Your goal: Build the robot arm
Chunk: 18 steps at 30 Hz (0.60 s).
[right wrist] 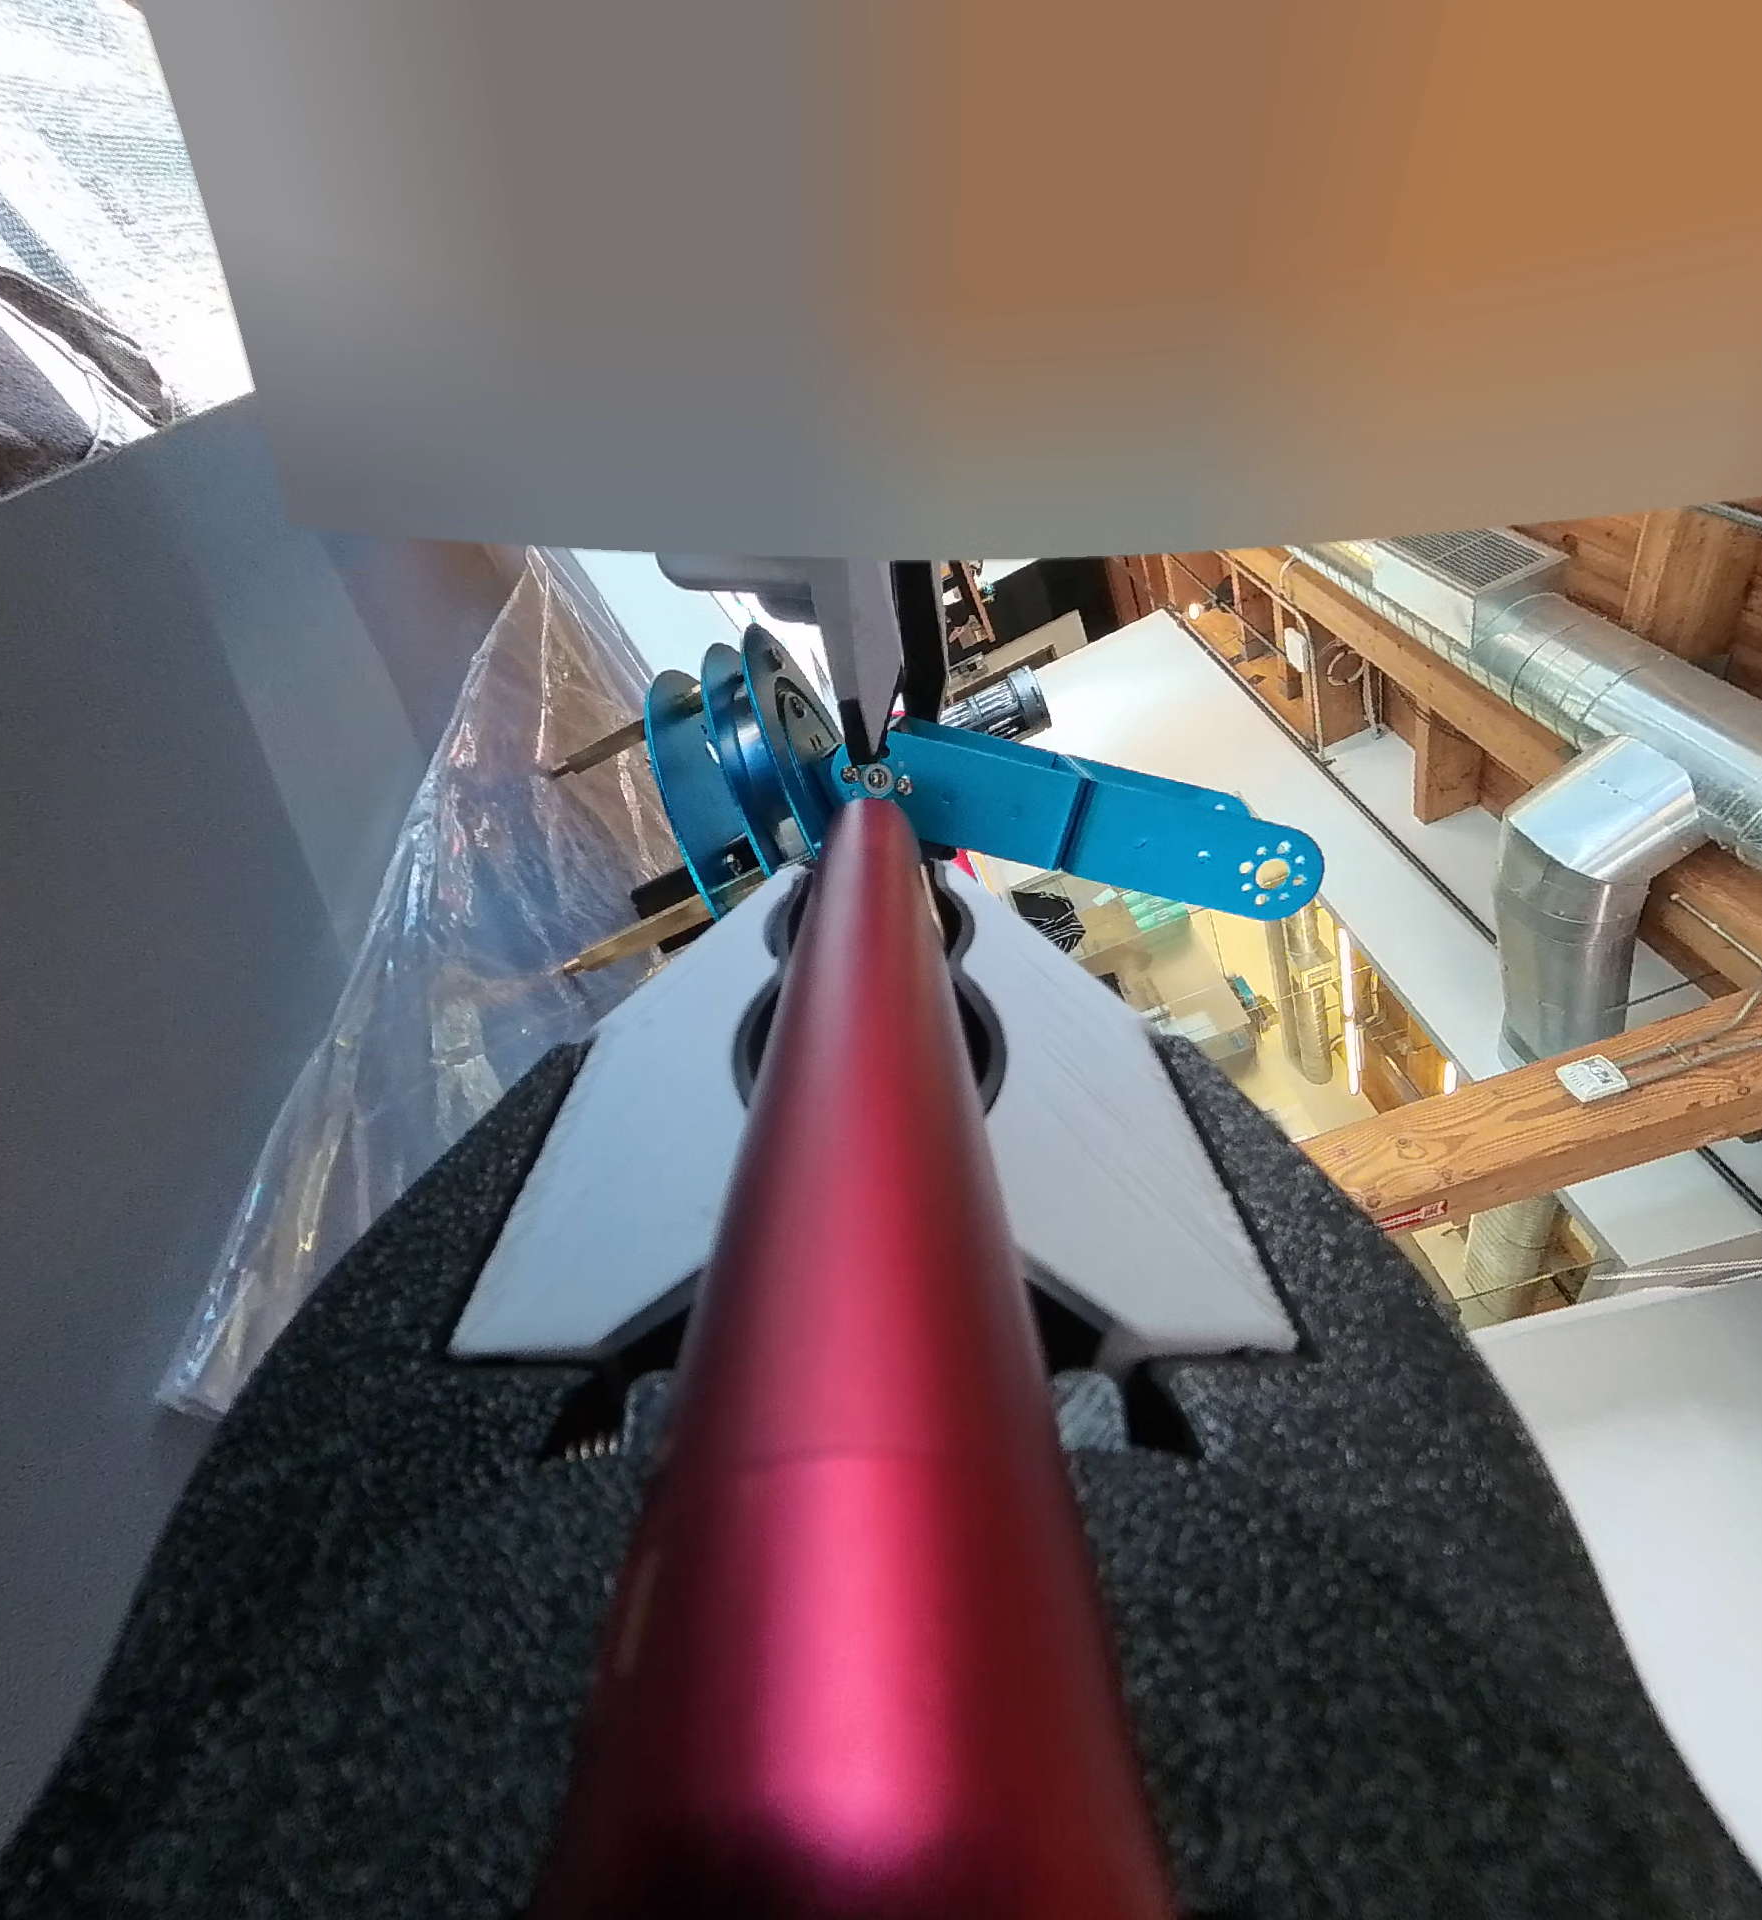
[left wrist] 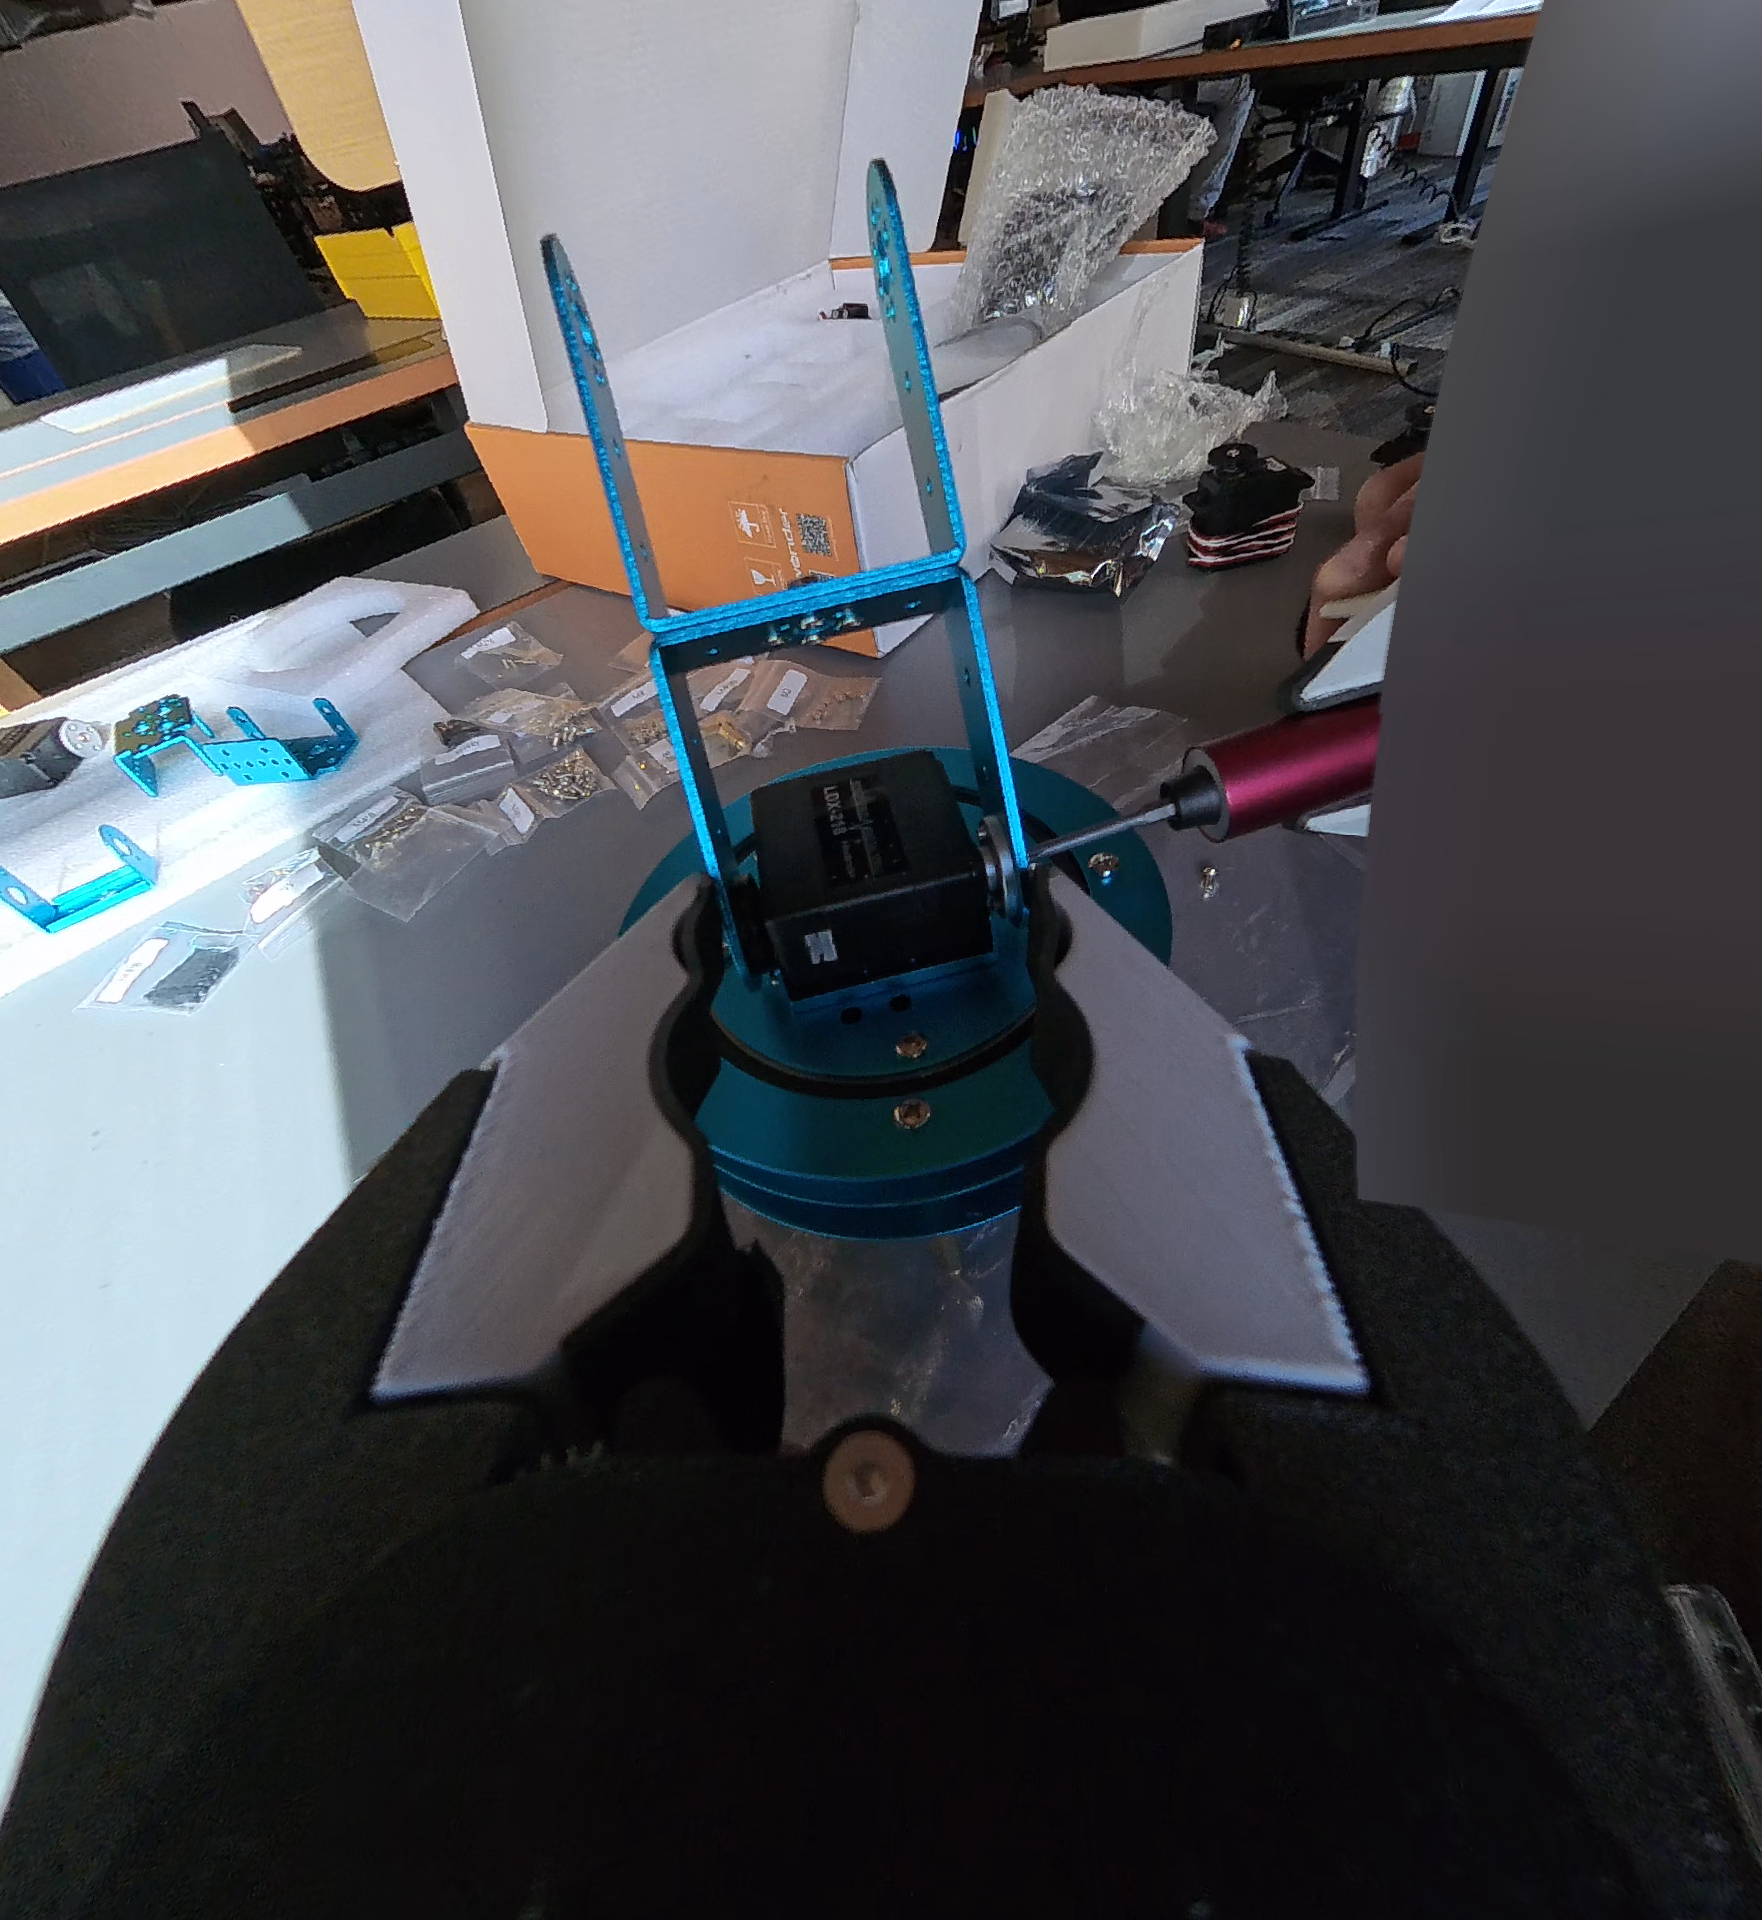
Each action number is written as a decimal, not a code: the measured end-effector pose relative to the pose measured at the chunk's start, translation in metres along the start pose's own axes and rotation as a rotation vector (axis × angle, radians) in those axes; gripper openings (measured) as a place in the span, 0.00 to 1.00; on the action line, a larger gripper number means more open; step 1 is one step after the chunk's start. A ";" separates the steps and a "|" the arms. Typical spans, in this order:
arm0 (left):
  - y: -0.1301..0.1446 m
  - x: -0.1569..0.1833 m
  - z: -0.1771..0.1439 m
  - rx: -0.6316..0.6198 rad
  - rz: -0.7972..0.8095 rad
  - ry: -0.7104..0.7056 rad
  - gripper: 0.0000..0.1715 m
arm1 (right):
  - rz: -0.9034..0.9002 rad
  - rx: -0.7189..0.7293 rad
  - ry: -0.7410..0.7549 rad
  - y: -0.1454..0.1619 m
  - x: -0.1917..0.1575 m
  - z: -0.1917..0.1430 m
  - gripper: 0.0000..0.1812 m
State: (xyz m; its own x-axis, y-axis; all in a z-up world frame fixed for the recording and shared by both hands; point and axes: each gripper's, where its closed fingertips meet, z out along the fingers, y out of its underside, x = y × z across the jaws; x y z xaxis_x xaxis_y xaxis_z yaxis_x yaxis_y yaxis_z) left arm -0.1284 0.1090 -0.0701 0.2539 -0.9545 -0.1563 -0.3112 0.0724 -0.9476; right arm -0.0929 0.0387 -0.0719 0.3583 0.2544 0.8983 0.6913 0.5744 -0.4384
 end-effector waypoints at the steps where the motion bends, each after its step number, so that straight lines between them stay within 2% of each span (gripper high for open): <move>1: 0.000 0.000 0.000 -0.001 0.002 0.000 0.35 | -0.003 -0.002 0.000 0.000 0.000 0.000 0.12; 15: 0.001 0.000 0.000 -0.011 0.014 0.003 0.36 | 0.067 -0.023 -0.017 -0.002 0.001 0.001 0.12; 18: 0.004 -0.001 -0.002 -0.035 0.081 -0.010 0.35 | 0.084 -0.023 -0.017 -0.002 0.001 0.002 0.12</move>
State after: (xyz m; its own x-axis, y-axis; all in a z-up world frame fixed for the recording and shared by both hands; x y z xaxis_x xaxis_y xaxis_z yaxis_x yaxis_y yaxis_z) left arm -0.1313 0.1097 -0.0730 0.2358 -0.9428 -0.2355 -0.3633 0.1392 -0.9212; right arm -0.0946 0.0394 -0.0699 0.4051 0.3142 0.8586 0.6738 0.5321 -0.5127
